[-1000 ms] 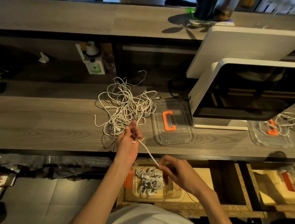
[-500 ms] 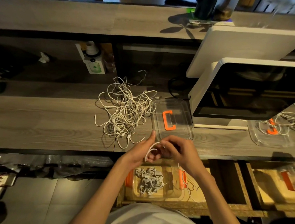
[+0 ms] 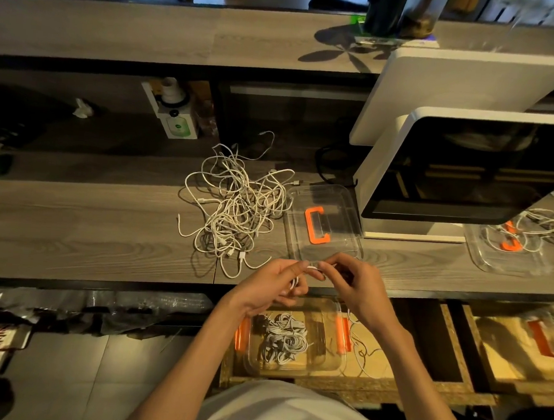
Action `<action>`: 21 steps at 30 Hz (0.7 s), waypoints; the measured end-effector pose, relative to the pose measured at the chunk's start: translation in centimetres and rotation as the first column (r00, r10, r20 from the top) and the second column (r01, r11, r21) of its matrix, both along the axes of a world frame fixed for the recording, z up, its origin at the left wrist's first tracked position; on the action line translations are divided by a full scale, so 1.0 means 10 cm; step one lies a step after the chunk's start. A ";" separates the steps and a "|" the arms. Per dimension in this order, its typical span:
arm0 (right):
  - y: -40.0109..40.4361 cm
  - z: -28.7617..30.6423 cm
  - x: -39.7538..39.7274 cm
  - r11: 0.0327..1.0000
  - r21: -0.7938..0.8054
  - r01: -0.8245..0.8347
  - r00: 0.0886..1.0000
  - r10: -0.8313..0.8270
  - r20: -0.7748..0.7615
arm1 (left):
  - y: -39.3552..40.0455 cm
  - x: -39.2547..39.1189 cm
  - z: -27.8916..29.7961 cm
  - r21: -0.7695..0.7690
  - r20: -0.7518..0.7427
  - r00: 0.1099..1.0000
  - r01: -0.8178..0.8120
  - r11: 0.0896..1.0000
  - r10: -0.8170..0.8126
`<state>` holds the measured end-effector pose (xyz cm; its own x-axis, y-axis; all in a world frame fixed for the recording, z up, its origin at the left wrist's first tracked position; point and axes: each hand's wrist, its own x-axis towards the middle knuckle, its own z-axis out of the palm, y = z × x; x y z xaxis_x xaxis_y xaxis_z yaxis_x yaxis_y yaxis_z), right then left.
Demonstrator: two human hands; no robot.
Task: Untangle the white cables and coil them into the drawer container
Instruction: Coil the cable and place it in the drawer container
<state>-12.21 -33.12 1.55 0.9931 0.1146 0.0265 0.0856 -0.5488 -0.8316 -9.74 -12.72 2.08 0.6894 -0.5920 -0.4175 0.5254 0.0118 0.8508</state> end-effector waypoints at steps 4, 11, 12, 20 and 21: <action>-0.06 -0.05 -0.06 0.999 0.032 -0.001 1.000 0.001 -0.023 | 0.05 0.03 -0.05 0.029 0.047 0.996 -0.075 0.997 0.073; -0.07 -0.05 -0.10 0.993 0.117 0.019 0.999 -0.014 -0.042 | 0.05 0.00 -0.01 0.024 0.126 0.992 -0.032 0.999 0.029; -0.07 -0.06 -0.10 0.991 0.127 0.029 0.999 -0.023 -0.047 | 0.03 0.00 -0.01 0.047 0.146 0.986 -0.081 0.996 0.074; -0.14 -0.17 -0.19 0.974 0.216 0.072 0.994 -0.052 -0.095 | 0.10 0.10 -0.09 -0.069 0.028 0.743 -0.666 0.742 0.669; -0.12 -0.19 -0.21 0.968 0.240 0.066 0.993 -0.040 -0.111 | 0.11 0.12 -0.10 -0.132 -0.066 0.697 -0.716 0.686 0.714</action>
<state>-14.34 -34.29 -0.33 0.9962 0.0647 -0.0575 -0.0330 -0.3305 -0.9432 -8.57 -11.57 1.13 0.9245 0.0280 -0.3801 0.3158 0.5021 0.8051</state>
